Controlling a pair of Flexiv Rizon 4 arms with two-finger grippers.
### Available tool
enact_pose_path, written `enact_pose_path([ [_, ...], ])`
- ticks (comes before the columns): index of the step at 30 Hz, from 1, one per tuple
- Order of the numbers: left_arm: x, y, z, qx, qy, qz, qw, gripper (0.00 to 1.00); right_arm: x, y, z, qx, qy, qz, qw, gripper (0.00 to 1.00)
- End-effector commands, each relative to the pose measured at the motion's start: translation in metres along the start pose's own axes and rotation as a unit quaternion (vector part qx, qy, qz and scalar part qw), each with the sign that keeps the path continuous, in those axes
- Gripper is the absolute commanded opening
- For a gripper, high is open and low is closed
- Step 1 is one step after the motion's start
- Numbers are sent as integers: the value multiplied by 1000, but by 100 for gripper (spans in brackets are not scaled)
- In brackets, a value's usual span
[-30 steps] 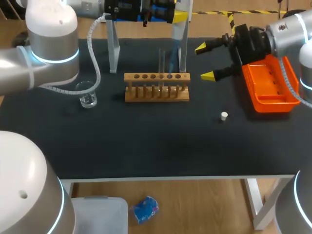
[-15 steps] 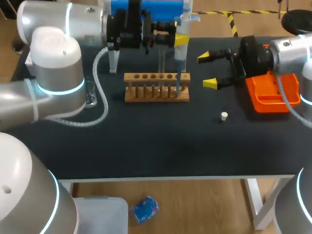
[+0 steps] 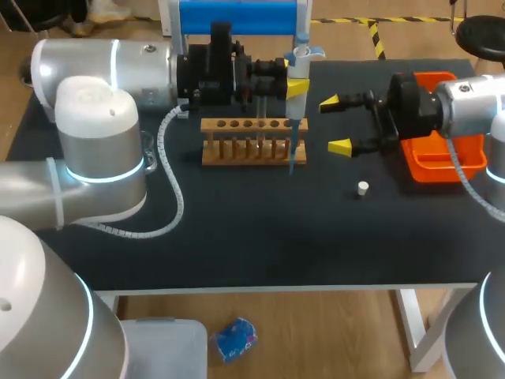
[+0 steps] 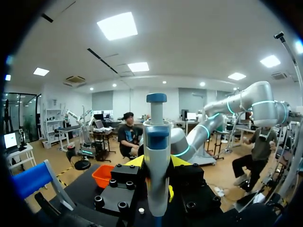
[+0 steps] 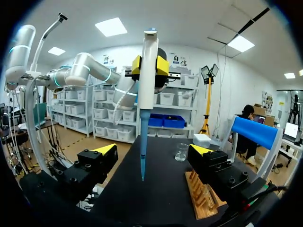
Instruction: Invert the test tube, pick up the pipette, mount the tip to pipette, aspirate from beaker and dispense into the tube, eject the tip, return the pipette, and cap with the stopper.
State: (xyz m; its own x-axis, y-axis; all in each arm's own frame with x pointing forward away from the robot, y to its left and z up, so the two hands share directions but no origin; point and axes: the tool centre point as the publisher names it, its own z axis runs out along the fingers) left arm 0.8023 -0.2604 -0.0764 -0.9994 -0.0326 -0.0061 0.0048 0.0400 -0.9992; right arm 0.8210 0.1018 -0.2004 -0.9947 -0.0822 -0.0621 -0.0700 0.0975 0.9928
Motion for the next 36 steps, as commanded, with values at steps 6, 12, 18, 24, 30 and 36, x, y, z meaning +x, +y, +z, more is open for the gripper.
enact_pose_path([
  [6, 0, 4, 2, 1, -4, -4, 1000, 0, -1, -2, 0, -3, 1, 5, 1000, 100],
  [12, -10, 27, 5, -12, -17, -12, 1000, 0, -4, -4, 6, -6, -10, 24, 1000, 100],
  [18, -13, 40, 6, -8, -26, -12, 1000, 0, -2, -1, 20, -14, -1, 43, 999, 100],
  [24, -16, 49, 6, -10, -35, -13, 999, 0, 0, 7, 33, -22, 15, 41, 999, 100],
  [30, -18, 55, 5, -9, -42, -14, 999, 0, -1, 13, 42, -25, 23, 31, 999, 100],
  [36, -19, 58, 4, -4, -47, -13, 999, 0, -3, 18, 56, -39, 37, 29, 998, 100],
])
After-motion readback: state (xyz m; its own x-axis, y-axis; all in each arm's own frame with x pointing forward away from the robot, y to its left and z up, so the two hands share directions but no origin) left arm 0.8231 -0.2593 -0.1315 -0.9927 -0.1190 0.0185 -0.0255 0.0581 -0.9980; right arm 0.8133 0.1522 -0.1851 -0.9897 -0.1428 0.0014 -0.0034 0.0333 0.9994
